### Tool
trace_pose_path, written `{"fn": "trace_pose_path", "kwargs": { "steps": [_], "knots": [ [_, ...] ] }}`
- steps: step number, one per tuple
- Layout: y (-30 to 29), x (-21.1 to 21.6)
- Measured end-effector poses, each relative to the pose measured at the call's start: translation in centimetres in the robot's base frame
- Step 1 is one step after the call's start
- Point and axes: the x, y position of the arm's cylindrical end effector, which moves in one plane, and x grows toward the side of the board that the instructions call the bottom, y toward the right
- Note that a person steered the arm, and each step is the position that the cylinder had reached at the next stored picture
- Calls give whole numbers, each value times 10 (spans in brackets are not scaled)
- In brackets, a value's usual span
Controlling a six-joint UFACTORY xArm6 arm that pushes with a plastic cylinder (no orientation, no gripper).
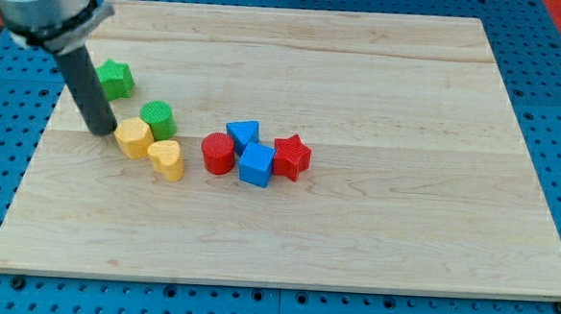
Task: Move the green circle and the yellow hexagon towards the bottom left of the board
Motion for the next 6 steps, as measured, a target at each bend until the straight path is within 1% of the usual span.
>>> {"fn": "trace_pose_path", "kwargs": {
  "steps": [1, 2, 3, 4, 5, 6],
  "knots": [
    [37, -28],
    [61, -71],
    [78, -33],
    [28, 30],
    [6, 71],
    [-8, 64]
  ]
}}
